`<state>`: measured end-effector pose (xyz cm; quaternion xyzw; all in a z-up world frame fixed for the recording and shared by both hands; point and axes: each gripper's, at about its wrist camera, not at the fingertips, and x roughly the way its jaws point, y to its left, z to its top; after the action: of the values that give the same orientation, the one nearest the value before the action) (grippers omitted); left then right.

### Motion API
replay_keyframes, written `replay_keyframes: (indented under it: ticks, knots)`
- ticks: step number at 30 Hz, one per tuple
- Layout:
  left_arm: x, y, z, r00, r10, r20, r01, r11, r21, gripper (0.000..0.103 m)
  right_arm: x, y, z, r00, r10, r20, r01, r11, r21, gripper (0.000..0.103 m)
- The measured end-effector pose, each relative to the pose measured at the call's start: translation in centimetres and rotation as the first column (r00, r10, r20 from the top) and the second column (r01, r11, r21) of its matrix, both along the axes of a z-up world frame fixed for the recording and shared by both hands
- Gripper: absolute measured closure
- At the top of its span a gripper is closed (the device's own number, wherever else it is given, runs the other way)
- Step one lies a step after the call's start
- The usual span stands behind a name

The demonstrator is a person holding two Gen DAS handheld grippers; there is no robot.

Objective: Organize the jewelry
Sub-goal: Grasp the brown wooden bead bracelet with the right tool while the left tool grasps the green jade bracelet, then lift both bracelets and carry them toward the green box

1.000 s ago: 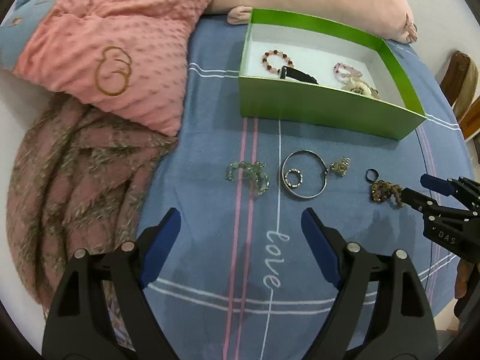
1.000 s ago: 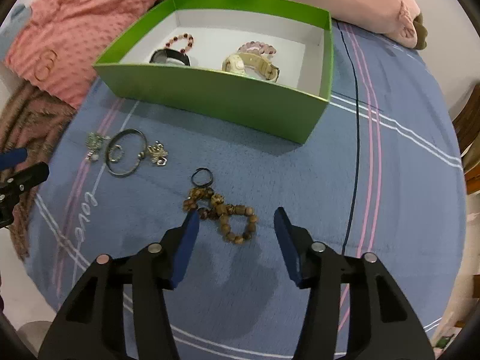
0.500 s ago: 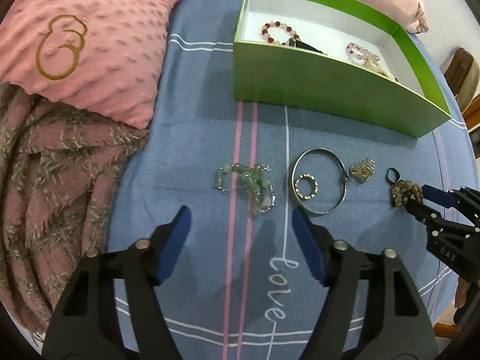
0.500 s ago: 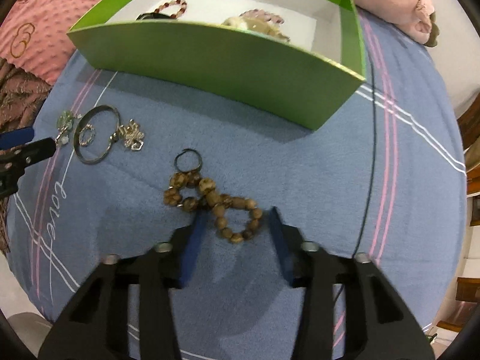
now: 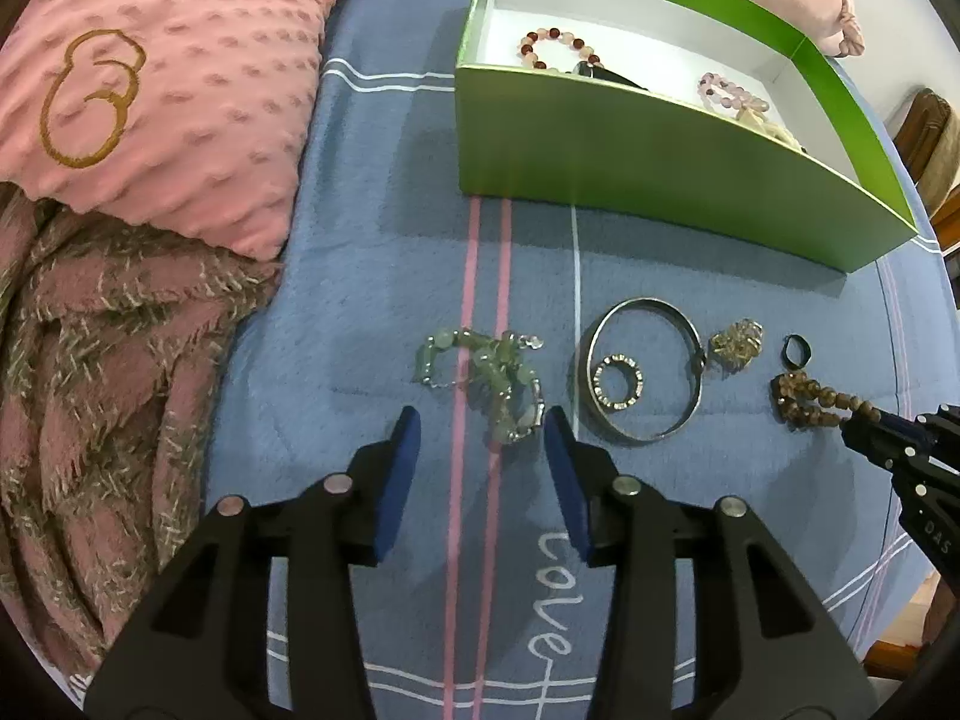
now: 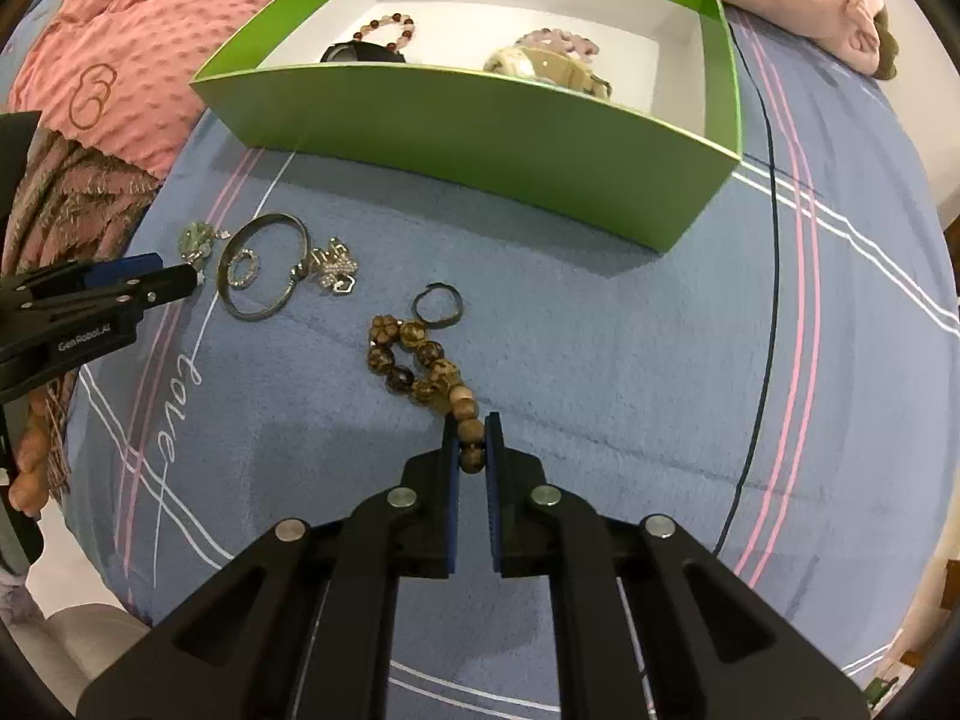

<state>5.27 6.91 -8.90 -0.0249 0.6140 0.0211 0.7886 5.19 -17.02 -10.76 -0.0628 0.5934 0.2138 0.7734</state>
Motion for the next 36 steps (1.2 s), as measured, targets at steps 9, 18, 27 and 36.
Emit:
replay_keyframes:
  ticks: [9, 18, 27, 36]
  knots:
    - [1.5, -0.4, -0.9, 1.000, -0.010, -0.016, 0.009, 1.000, -0.029, 0.087, 0.3, -0.2, -0.2, 1.000, -0.020, -0.007, 0.020, 1.000, 0.002, 0.092]
    - [0.0, 1.1, 1.0, 1.000, 0.006, 0.010, -0.005, 0.994, -0.111, 0.091, 0.8, -0.5, 0.5, 1.000, -0.023, -0.001, 0.023, 1.000, 0.017, 0.075]
    - [-2.1, 1.2, 0.6, 1.000, -0.009, 0.009, 0.010, 0.992, -0.122, 0.095, 1.8, 1.0, -1.3, 1.000, -0.009, -0.012, 0.009, 0.999, -0.037, 0.075]
    - [-1.7, 0.3, -0.7, 1.000, -0.020, -0.010, 0.018, 0.993, -0.121, 0.094, 1.4, 1.5, -1.3, 1.000, 0.011, -0.002, -0.011, 0.999, -0.044, 0.096]
